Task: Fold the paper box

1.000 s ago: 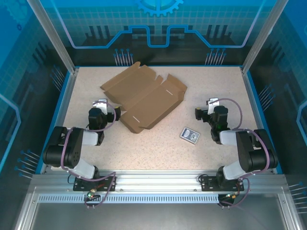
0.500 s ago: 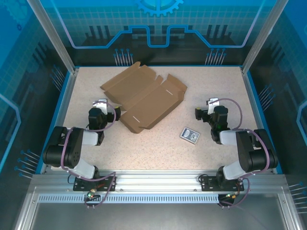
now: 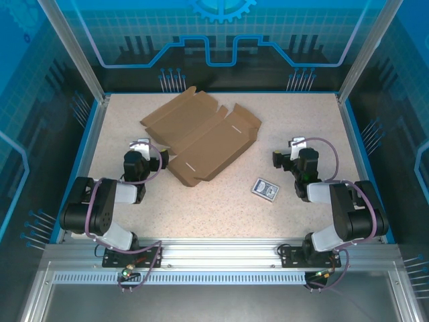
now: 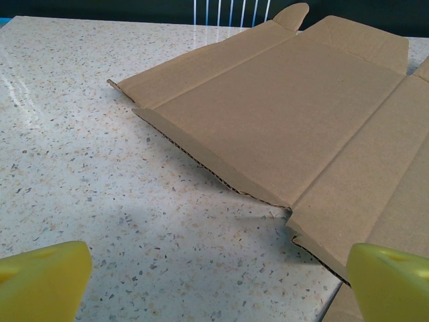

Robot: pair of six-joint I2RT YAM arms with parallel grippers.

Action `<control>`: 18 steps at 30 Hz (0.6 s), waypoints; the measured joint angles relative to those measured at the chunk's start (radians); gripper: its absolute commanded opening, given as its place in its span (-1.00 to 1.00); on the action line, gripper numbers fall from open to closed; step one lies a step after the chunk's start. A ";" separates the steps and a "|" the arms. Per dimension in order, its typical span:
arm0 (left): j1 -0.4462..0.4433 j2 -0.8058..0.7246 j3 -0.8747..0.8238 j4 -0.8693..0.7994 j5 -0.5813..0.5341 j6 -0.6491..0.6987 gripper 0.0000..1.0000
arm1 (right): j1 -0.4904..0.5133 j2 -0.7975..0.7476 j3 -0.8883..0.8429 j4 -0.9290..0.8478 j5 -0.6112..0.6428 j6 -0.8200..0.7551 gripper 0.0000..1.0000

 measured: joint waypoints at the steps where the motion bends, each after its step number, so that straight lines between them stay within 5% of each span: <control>1: 0.000 0.000 0.000 0.000 0.000 0.000 0.98 | 0.000 0.000 0.000 0.000 -0.002 0.000 1.00; 5: 0.000 -0.032 -0.012 -0.005 -0.019 -0.003 0.98 | 0.001 -0.010 0.015 -0.038 0.020 0.001 1.00; 12: 0.000 -0.331 0.009 -0.215 -0.087 -0.077 0.97 | 0.001 -0.237 0.099 -0.279 0.147 0.092 1.00; 18: -0.005 -0.439 0.139 -0.494 0.020 -0.288 0.89 | -0.011 -0.348 0.242 -0.572 0.167 0.253 1.00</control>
